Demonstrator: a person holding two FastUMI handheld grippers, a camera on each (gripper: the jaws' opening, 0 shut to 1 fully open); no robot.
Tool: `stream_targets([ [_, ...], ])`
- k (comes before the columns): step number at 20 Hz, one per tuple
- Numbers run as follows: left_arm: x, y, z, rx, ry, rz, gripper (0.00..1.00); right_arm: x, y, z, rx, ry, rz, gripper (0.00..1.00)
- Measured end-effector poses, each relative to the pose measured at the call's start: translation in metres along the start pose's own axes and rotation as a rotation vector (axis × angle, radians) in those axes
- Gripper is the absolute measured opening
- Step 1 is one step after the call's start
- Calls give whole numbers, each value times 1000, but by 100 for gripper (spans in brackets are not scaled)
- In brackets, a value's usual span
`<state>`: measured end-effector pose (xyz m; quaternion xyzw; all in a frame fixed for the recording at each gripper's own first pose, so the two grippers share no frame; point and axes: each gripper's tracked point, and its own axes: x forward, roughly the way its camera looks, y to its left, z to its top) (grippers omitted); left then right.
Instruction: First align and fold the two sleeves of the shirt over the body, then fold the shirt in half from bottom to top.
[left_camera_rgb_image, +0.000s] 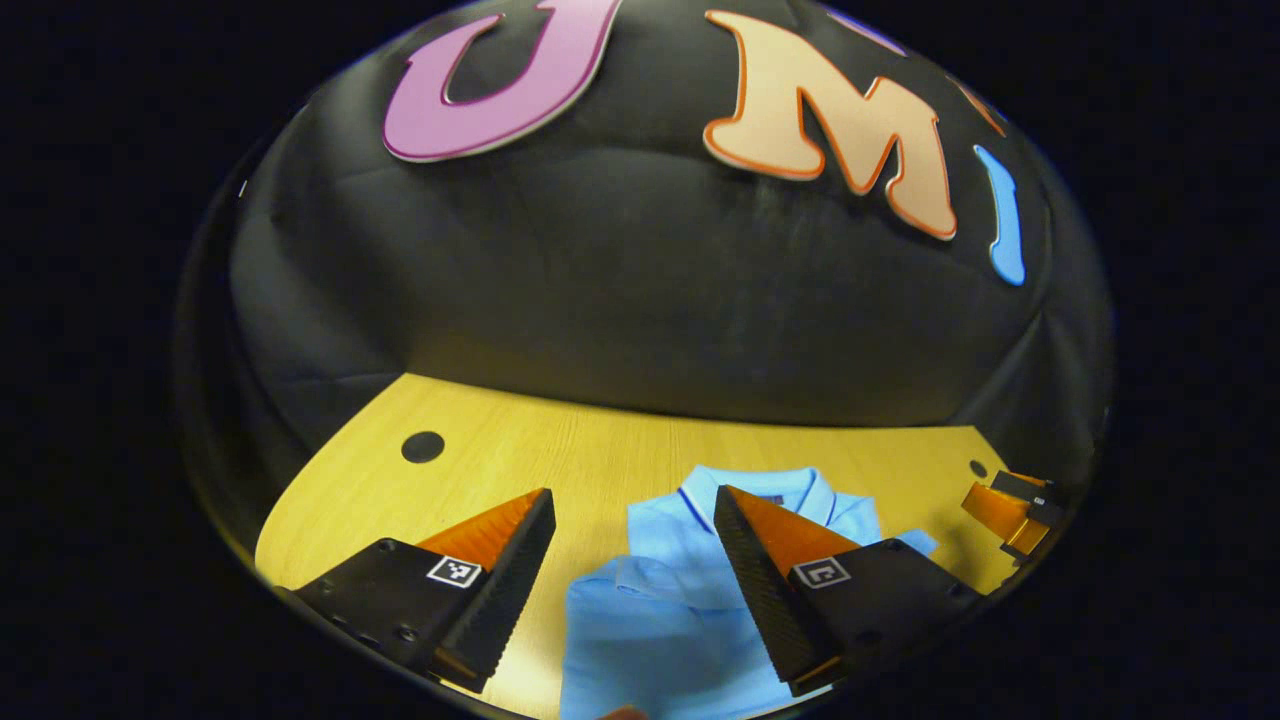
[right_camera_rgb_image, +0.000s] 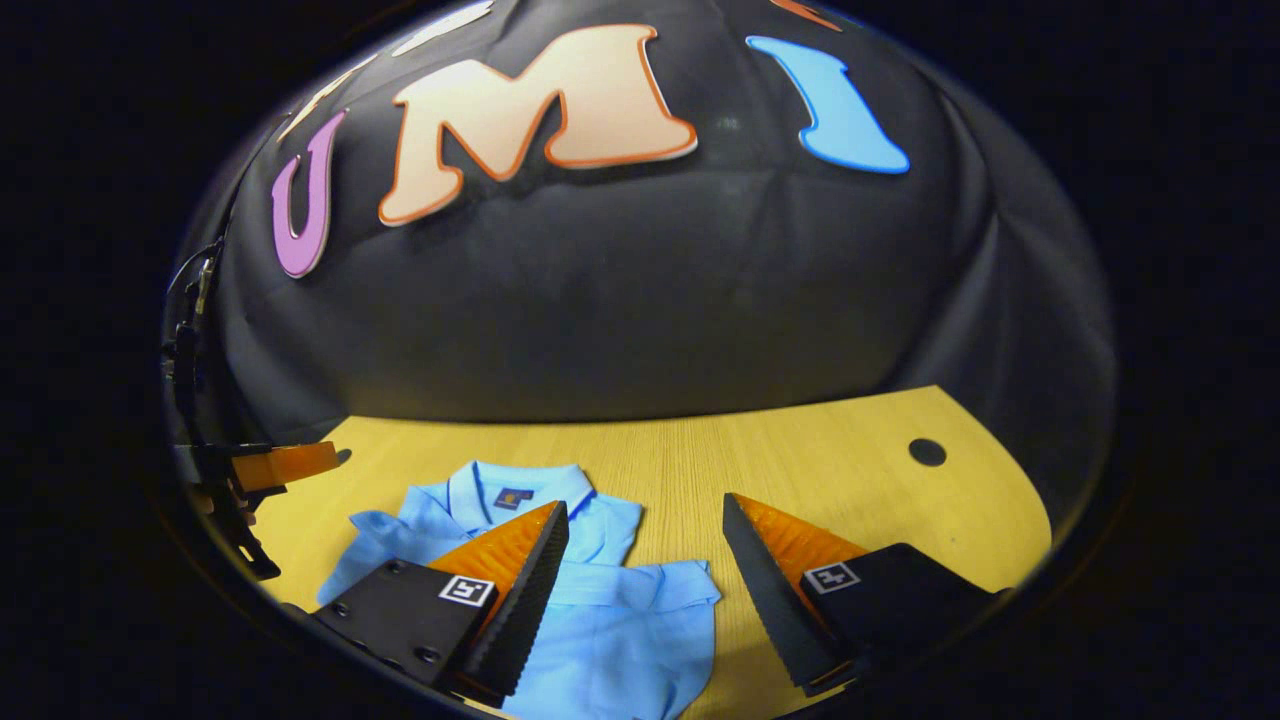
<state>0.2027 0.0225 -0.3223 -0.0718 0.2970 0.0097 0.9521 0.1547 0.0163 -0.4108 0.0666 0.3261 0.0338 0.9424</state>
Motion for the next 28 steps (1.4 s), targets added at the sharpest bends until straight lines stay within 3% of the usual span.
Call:
stream_targets([
  [1, -17, -2, 11, 6, -38, -5, 96, -19, 3, 12, -11, -35, 1, 98],
  [2, -35, -6, 23, 15, -80, -19, 96, -40, 5, 26, -26, -74, -5, 99],
  [5, -97, -18, 55, 59, -174, -56, 96, -106, 16, 60, -66, -185, -8, 98],
  [6, -119, -20, 60, 63, -196, -65, 95, -128, 21, 68, -76, -218, -9, 94],
  [9, -186, -24, 73, 79, -268, -87, 95, -194, 34, 85, -110, -301, -9, 98],
  [15, -298, -19, 81, 129, -366, -99, 95, -308, 57, 89, -122, -386, -9, 98],
  [22, -387, -4, 61, 136, -431, -105, 95, -392, 74, 89, -137, -461, 2, 99],
  [28, -437, 2, 65, 125, -495, -99, 93, -431, 90, 88, -144, -502, 24, 96],
])
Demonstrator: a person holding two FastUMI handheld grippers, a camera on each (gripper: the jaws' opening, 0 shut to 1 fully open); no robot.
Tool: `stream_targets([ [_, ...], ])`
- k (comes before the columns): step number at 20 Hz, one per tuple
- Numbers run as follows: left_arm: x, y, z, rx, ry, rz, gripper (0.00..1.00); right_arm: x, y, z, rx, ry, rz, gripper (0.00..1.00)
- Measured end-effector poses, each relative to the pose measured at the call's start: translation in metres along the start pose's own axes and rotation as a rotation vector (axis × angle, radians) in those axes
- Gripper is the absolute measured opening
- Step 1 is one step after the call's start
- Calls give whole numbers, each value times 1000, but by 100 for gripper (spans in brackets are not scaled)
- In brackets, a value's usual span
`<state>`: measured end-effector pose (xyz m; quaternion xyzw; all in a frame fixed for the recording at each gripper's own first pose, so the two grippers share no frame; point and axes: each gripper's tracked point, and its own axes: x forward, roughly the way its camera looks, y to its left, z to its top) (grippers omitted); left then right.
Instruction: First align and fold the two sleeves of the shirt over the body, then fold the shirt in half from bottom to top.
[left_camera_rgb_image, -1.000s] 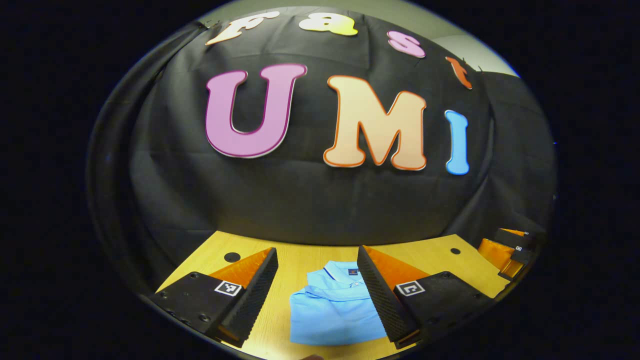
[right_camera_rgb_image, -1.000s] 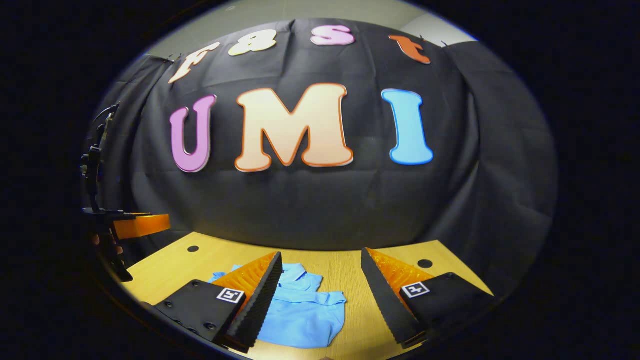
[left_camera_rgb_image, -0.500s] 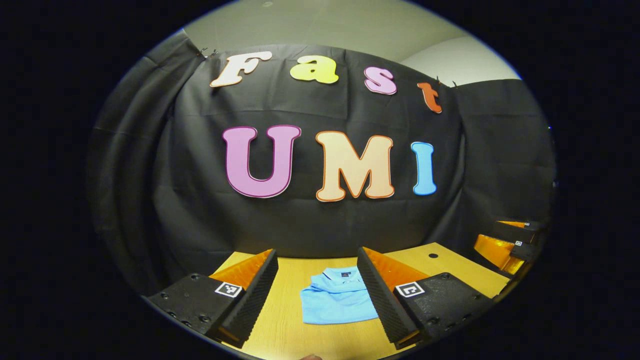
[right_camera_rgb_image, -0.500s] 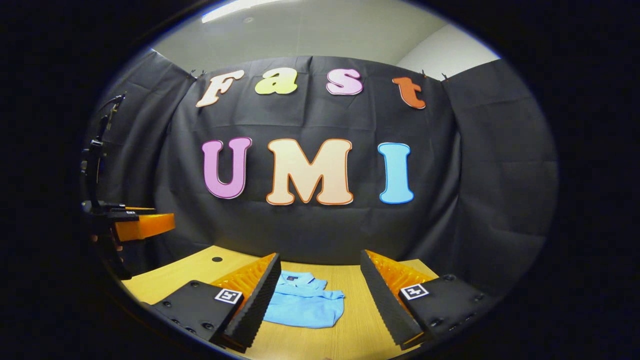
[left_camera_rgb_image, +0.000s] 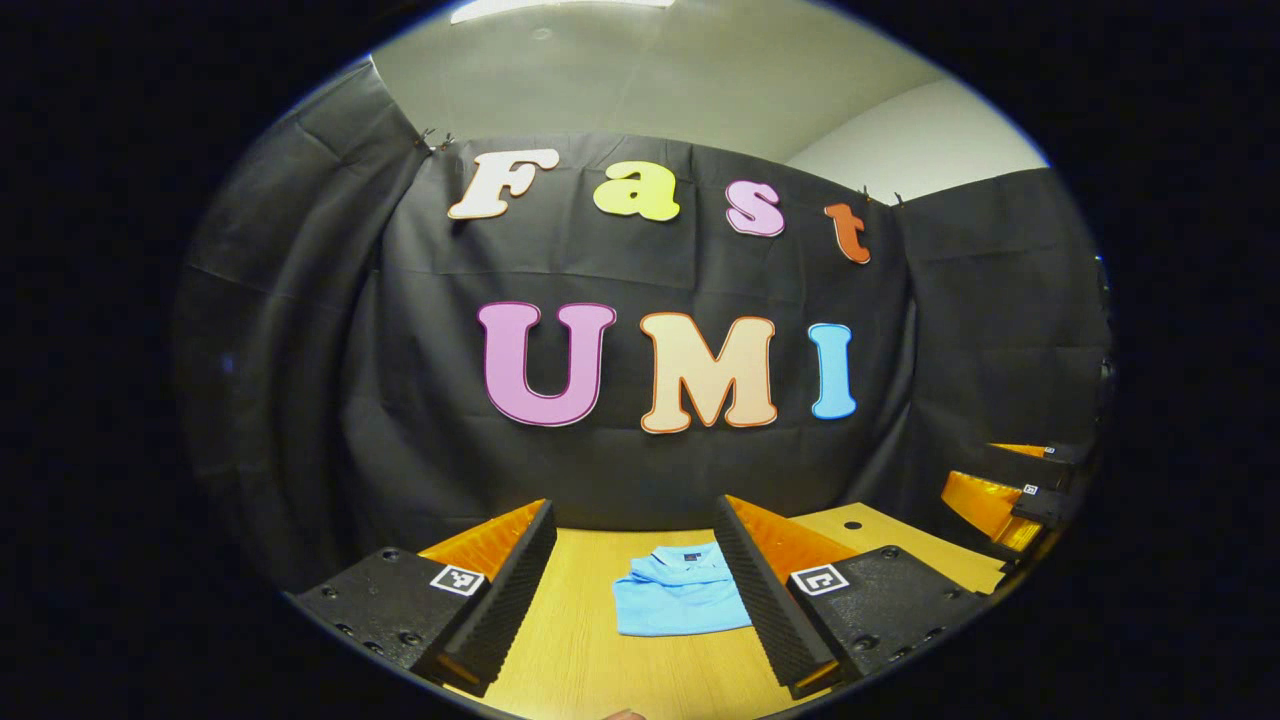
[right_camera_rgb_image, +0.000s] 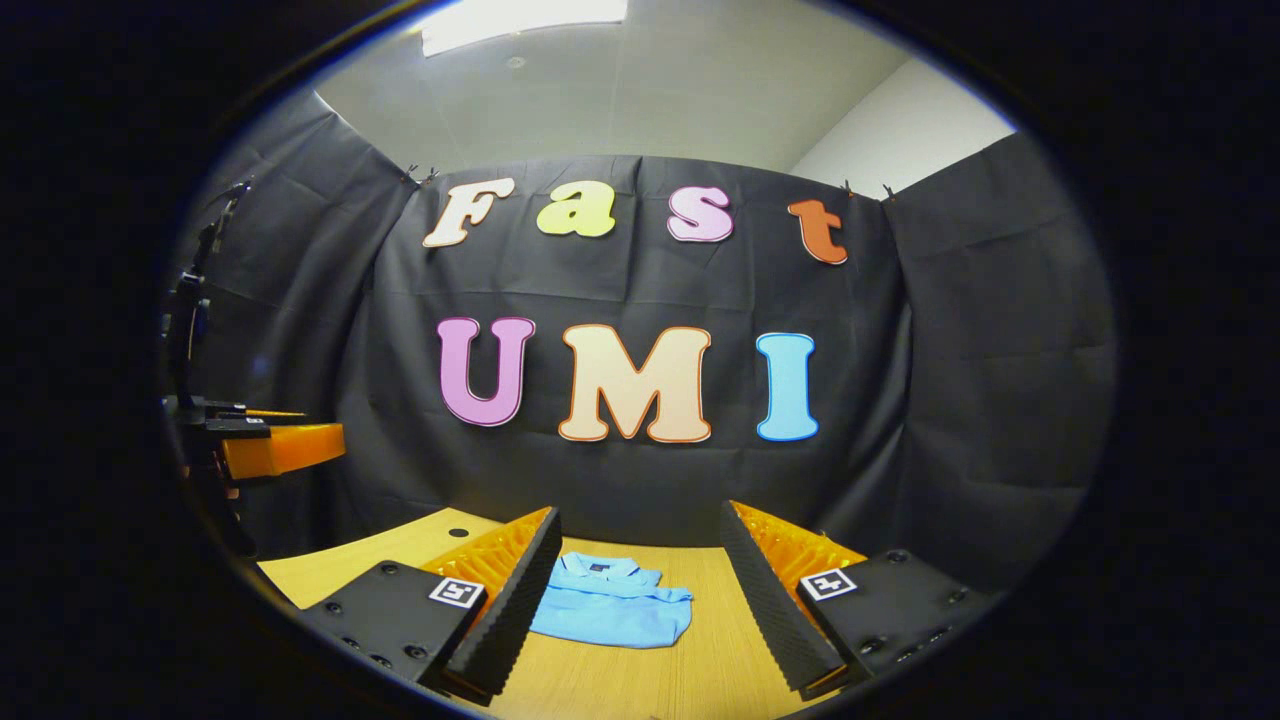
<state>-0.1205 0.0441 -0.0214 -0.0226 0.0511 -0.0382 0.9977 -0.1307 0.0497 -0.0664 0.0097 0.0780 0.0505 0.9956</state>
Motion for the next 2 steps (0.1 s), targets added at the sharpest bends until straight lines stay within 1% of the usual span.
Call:
stream_targets([
  [1, -5, 0, 2, 2, -5, 0, 93, -3, 2, 1, 1, -3, 3, 98],
  [2, -7, 2, 2, 5, -5, 2, 93, -4, 3, 2, 2, -3, 6, 97],
])
